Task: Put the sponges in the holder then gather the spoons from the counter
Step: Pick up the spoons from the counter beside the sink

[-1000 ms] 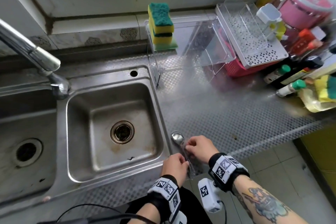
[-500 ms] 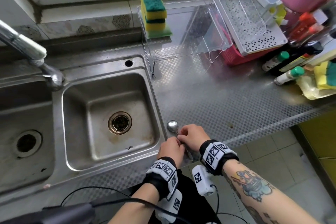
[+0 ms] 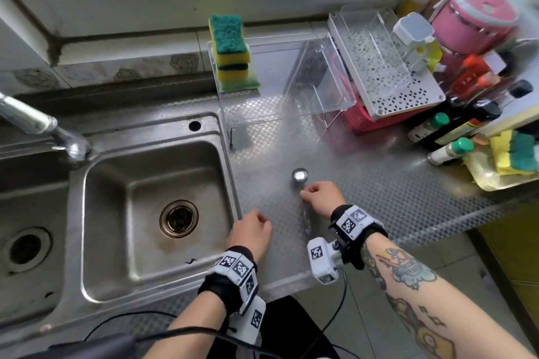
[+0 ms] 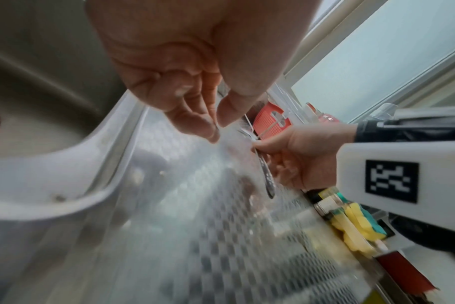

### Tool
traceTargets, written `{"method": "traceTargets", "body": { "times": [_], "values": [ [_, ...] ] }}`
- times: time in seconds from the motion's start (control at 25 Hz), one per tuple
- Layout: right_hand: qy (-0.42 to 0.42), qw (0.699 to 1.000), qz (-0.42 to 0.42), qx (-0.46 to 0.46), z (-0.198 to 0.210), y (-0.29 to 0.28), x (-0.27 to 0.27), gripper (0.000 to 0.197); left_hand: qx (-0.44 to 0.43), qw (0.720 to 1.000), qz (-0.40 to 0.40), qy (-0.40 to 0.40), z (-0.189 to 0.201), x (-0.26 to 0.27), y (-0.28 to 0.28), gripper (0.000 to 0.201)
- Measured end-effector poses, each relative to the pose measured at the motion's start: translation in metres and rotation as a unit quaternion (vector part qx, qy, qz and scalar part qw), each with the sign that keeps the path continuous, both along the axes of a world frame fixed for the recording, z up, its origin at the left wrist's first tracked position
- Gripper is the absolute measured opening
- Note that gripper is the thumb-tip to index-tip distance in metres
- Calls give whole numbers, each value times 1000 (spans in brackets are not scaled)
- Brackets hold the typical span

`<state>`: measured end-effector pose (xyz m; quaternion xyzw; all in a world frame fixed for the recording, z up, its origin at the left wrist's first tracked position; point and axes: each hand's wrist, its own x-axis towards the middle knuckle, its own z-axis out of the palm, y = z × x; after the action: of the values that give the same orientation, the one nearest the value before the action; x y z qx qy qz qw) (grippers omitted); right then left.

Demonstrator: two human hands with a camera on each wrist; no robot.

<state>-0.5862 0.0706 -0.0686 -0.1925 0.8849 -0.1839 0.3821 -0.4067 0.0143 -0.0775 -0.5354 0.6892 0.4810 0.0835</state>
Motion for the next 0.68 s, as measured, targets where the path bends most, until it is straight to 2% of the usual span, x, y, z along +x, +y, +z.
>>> {"method": "traceTargets", "body": {
  "times": [0.16, 0.32, 0.52, 0.68],
  "values": [
    [58, 998, -38, -1, -2, -24, -67, 14, -25, 999, 42, 7, 8, -14, -33, 20],
    [89, 995, -46, 20, -7, -33, -110, 22, -58, 995, 79, -13, 13, -3, -48, 15],
    [88, 996, -24, 15, -16, -40, -127, 19, -73, 989, 124, -23, 17, -7, -59, 15],
    [102, 995, -6, 10, -17, -39, -126, 20, -55, 990, 125, -33, 18, -10, -61, 13]
  ]
}}
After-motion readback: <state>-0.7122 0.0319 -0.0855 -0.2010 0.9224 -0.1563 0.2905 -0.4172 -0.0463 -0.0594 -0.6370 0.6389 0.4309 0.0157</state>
